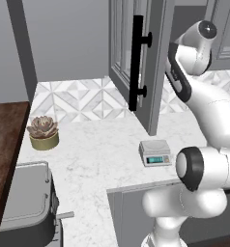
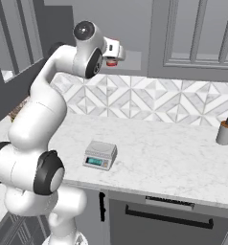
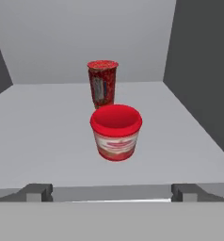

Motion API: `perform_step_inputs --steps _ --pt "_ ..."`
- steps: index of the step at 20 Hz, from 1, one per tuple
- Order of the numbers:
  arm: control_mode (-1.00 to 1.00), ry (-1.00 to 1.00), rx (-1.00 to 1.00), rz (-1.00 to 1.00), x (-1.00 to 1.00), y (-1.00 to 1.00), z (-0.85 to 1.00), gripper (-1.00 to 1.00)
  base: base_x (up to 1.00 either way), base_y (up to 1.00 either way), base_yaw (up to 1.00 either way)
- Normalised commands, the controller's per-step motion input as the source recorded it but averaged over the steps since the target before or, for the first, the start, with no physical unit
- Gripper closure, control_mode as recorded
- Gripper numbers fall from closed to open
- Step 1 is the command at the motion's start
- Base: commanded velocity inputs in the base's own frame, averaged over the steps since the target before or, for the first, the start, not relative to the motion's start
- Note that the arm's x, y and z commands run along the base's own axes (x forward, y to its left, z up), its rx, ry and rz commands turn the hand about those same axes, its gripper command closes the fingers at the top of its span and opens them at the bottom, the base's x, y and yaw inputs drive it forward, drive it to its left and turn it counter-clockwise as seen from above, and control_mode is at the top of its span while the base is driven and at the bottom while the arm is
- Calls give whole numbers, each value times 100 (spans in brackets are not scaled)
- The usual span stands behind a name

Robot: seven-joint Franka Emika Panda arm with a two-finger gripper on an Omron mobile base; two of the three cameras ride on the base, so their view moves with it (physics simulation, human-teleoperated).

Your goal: Pick the jam and place it on the digital scale for weighing, and close the cabinet.

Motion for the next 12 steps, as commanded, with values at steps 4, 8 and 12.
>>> perform_step_inputs --steps 4,8,12 --pt "-100 0 0 0 38 -3 -6 -100 0 0 0" --pt "-100 0 0 0 30 -5 -15 -100 0 0 0" --pt "-100 0 0 0 23 -16 -19 -100 0 0 0"
